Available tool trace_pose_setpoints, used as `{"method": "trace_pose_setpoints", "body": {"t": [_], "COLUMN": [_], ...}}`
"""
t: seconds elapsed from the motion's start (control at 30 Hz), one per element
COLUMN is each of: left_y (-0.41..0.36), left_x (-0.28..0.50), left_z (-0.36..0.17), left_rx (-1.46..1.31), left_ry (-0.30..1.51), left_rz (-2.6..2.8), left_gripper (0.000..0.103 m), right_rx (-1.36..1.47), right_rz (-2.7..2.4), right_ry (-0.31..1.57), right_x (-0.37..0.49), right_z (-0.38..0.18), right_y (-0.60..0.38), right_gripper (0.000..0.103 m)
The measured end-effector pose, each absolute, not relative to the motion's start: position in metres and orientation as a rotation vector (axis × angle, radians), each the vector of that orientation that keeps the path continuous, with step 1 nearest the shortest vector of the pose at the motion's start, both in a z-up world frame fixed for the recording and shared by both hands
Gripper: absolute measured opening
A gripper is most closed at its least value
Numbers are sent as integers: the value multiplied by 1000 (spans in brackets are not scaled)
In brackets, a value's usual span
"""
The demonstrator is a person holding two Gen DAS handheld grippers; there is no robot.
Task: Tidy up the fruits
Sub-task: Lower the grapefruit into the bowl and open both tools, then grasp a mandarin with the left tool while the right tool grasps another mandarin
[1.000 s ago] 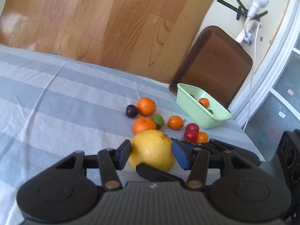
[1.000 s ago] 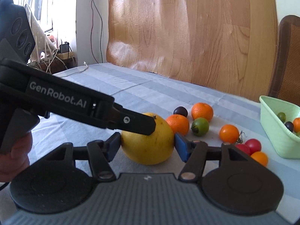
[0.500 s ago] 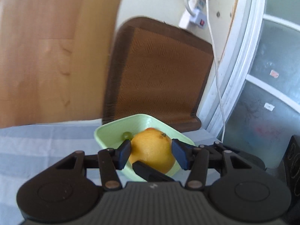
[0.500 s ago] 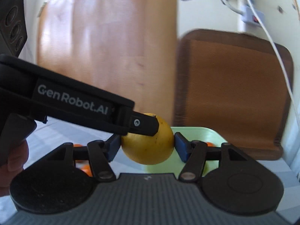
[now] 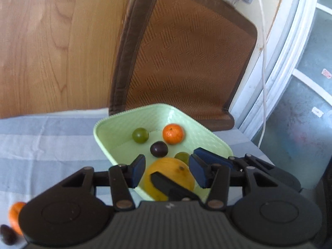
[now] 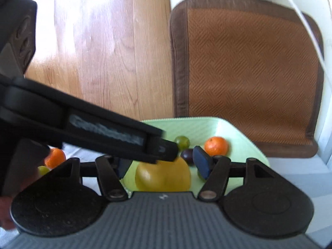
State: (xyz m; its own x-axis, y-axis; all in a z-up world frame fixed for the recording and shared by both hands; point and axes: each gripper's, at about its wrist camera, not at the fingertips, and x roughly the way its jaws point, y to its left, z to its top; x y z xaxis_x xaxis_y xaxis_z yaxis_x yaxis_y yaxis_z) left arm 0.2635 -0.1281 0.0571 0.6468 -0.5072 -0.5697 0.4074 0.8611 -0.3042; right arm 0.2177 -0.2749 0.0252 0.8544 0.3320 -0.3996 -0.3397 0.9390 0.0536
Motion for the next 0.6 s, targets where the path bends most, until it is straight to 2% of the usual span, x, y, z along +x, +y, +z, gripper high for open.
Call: {"method": "trace_pose_setpoints", "body": {"t": [0.13,0.2,0.27,0.33,0.37,0.53,0.6], "left_y": [-74,-39,-4,19,28,36,26], "left_x": [221,194,169,149,140,127,131], "left_z": [97,109,109,101,93,52,38], "left_rx": [-172,-159,-145,-115,-96,-86,-66], "left_ry": [561,510,493,503,516,613,630], "left_rz": [-477,-413,-335,-270,-247,-278,-293], "left_gripper": [46,46,46,46,46,46,50], "right_rx": [54,108,157,211,231,226,184], "right_rz": [325,312,312,331,358,504,542], "right_ry": [330,279,257,271,293,437,499], "right_x": [207,200,197,193,193,186,189], "right_z": [35,41,46,50,51,50,47], "right_y": [-290,-300,-306,-307,-304,-259,-232], "right_gripper": [64,55,50,44,37,35,38]}}
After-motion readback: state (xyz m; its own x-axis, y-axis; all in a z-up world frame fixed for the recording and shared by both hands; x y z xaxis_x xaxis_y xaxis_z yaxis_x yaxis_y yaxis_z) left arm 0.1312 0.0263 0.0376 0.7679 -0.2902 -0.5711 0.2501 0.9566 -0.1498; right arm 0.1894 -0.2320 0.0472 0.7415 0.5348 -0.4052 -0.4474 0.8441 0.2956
